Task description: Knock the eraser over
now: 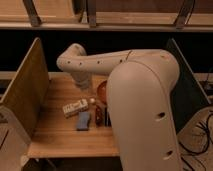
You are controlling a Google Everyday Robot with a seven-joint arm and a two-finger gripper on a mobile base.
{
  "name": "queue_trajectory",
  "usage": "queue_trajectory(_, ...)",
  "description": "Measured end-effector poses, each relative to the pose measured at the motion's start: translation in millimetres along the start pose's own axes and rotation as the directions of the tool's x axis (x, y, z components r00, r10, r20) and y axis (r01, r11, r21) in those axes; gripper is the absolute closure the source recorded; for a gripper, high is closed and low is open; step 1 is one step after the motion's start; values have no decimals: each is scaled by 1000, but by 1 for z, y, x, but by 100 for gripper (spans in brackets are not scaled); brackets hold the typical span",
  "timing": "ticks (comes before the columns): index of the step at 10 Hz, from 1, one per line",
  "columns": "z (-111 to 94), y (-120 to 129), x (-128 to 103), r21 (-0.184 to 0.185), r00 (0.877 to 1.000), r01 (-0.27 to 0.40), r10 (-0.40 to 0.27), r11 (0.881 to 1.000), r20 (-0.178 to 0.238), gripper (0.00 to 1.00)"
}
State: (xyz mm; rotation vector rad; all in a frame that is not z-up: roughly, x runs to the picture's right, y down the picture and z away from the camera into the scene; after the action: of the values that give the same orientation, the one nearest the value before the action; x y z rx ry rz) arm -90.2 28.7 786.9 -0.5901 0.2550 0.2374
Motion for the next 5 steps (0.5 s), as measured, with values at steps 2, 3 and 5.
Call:
queue_trajectory(2, -1, 4, 1, -11, 1000, 9, -9, 1000, 0, 100)
queue_trajectory(3, 0, 4, 0, -11, 1000, 11, -11, 1000, -4, 100)
queue_trajectory(5, 9, 15, -11, -36, 998, 50, -51, 998, -31, 100)
